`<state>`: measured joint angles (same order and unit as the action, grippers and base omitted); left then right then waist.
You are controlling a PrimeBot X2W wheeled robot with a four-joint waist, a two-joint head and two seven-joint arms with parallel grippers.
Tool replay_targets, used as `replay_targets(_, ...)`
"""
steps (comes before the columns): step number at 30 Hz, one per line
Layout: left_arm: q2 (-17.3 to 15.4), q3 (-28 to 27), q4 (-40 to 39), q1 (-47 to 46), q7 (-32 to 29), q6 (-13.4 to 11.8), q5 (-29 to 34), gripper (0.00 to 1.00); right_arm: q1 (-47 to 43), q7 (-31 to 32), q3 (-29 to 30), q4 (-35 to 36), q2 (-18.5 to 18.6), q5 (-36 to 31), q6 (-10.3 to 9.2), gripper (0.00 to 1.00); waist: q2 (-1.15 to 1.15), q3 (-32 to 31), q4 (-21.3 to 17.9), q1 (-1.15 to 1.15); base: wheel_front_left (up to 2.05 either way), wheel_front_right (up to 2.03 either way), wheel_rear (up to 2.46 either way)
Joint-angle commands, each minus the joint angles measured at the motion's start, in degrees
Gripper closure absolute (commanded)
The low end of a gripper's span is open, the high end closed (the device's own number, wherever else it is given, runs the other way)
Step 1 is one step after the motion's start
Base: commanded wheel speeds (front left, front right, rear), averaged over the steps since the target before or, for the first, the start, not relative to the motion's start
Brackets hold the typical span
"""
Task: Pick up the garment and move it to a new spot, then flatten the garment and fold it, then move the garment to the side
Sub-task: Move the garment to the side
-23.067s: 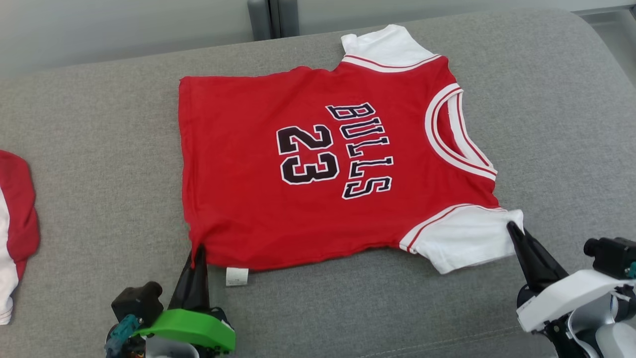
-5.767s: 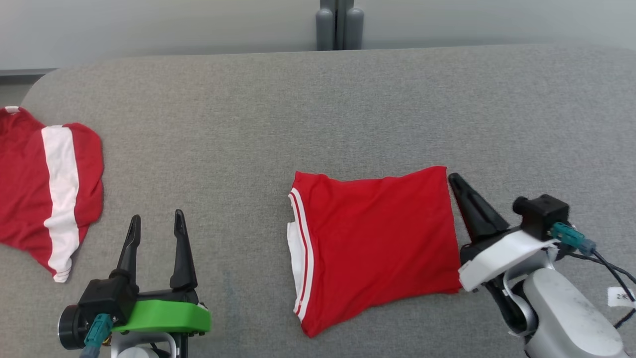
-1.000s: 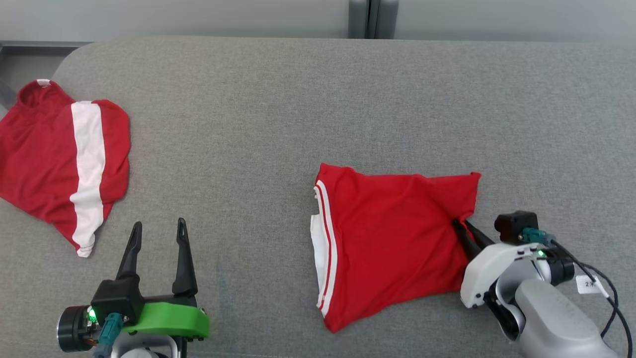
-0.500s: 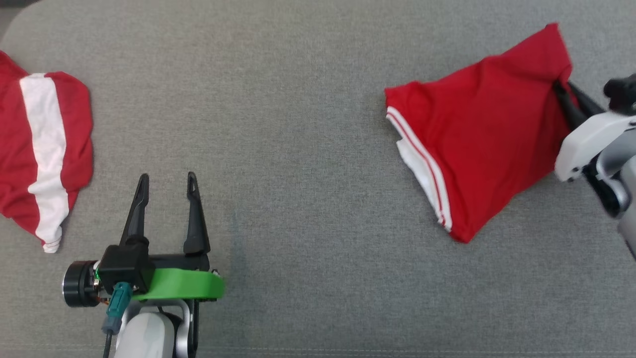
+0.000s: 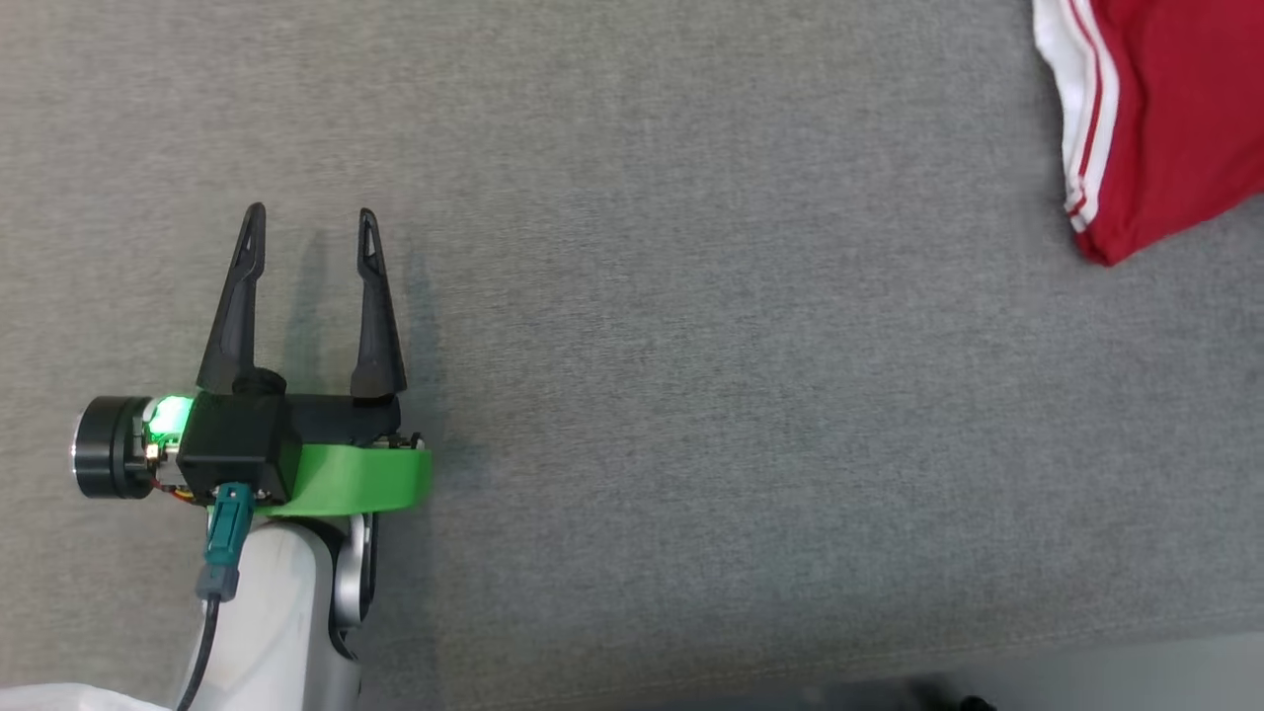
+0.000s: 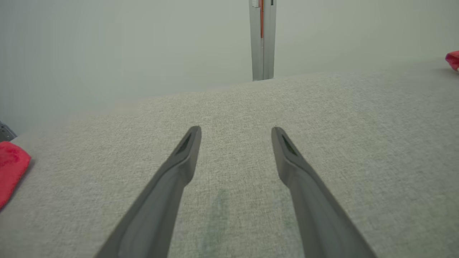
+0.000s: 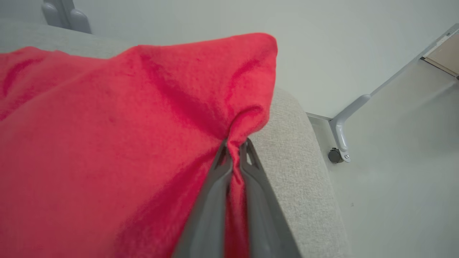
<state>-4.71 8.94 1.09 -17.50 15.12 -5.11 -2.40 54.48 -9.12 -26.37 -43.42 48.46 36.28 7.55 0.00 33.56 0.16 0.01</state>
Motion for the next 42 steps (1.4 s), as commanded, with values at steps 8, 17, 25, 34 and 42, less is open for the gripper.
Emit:
replay_targets(8, -1.43, 0.46, -2.41, -0.98, 0.00, -0.75, 1.59, 0.00, 3.41, -0.49, -2.05, -1.14, 6.29, 4.26, -0.13, 1.00, 0.00, 7.54, -7.94, -0.01, 0.00, 0.00, 0.00)
replay_targets(17, -1.75, 1.04, -4.53, 0.19, -0.06, -1.62, 1.94, 0.00, 11.01, 1.46, -6.89, -2.31, 8.72, 3.42, -0.13, 1.00, 0.00, 8.92, -8.14, -0.01, 0.00, 0.00, 0.00)
replay_targets(25, -1.25, 1.54, -4.57, 1.16, -0.09, -2.11, 0.68, 0.00, 16.05, -1.87, -10.82, -7.46, 6.91, 1.23, -0.13, 0.00, 0.00, 5.35, -5.96, -0.01, 0.00, 0.00, 0.00)
replay_targets(34, -1.61, -0.69, -4.78, 6.18, -0.01, -2.57, -1.47, 0.00, 10.23, -5.88, -12.21, -4.04, 0.79, 2.58, -0.13, 0.00, 0.00, -5.31, -4.73, -0.01, 0.00, 0.00, 0.00)
replay_targets(42, -1.41, -2.57, -4.01, 11.95, -0.01, -2.18, -3.55, 0.00, -2.14, -6.05, -5.28, 7.53, -6.36, -0.61, -0.12, 0.00, 0.00, -13.77, -2.94, -0.01, 0.00, 0.00, 0.00)
